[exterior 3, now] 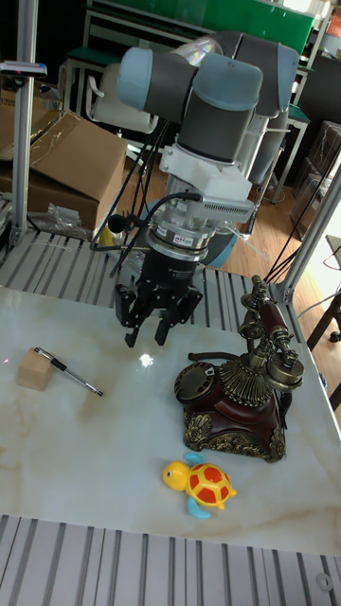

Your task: Dial a number on an old rotary phone

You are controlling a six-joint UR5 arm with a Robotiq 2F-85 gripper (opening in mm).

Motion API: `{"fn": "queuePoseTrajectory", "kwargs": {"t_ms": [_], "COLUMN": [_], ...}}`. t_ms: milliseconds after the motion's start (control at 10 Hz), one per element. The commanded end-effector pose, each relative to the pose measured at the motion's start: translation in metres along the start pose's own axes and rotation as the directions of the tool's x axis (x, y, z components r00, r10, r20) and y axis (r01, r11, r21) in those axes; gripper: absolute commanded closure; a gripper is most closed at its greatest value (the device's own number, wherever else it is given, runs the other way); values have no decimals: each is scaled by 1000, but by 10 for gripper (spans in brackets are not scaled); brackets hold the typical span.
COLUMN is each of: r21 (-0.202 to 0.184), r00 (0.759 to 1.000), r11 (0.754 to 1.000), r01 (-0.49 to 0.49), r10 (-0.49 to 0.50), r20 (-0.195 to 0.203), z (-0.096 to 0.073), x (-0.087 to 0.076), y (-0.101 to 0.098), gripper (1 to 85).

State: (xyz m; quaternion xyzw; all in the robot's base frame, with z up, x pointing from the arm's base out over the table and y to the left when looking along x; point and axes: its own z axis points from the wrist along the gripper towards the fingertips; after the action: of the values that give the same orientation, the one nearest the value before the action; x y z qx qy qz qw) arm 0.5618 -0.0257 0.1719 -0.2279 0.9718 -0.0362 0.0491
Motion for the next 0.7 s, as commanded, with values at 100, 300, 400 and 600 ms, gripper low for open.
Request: {"fn": "queuePoseTrajectory", "kwargs": {"t_ms": [100, 300, 400, 600], "r21": [-23, -29, -97, -54], "r00": [988, 957, 960, 946], "r11": [991, 968, 966, 949], "r01": [133, 249, 240, 311], "r10": [-134, -250, -251, -314], "r20": [-72, -147, -126, -76], "z": [3, 23, 22, 24], "x": [17, 53, 52, 37], "y": [6, -12, 7, -2], "gripper": [350, 357, 357, 327]}}
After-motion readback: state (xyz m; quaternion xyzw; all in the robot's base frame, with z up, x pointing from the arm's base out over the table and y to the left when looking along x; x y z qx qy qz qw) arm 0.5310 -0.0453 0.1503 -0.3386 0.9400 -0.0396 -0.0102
